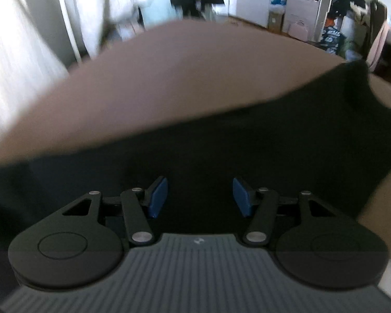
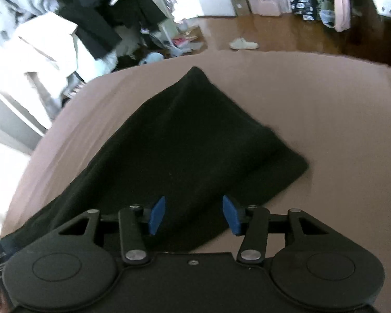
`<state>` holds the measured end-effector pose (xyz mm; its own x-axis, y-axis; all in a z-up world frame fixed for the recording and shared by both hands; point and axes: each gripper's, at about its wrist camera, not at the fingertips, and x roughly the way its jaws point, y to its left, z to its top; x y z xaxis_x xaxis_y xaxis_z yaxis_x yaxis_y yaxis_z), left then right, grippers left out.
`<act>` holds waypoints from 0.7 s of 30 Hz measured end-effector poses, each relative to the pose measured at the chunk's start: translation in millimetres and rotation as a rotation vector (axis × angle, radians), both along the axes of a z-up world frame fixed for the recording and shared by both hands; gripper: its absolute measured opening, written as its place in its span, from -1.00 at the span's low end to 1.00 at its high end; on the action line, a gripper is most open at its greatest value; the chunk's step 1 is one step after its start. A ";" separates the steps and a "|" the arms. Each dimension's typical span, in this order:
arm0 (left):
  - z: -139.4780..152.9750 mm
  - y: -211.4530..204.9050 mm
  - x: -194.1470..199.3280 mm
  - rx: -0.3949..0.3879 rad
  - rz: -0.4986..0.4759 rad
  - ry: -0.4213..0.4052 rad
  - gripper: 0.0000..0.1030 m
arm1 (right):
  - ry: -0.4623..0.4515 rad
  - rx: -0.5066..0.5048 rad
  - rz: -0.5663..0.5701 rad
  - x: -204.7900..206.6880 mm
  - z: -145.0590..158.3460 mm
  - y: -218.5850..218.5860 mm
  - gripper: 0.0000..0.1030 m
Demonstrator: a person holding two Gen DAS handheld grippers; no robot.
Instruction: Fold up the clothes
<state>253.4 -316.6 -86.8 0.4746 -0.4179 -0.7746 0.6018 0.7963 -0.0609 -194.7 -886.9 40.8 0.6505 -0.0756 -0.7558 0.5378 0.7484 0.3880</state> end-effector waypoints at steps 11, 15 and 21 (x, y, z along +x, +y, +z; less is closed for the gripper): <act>-8.8 0.3 1.5 0.025 0.054 0.035 0.07 | -0.099 -0.026 -0.248 28.8 -83.9 -20.9 0.05; -4.5 4.3 2.3 0.085 0.079 -0.012 0.07 | -0.283 -0.151 -0.306 18.0 -57.8 -14.8 -0.91; -17.0 27.0 21.7 0.002 0.140 0.106 0.10 | -0.094 -0.445 -0.194 14.7 -40.0 -7.6 -0.94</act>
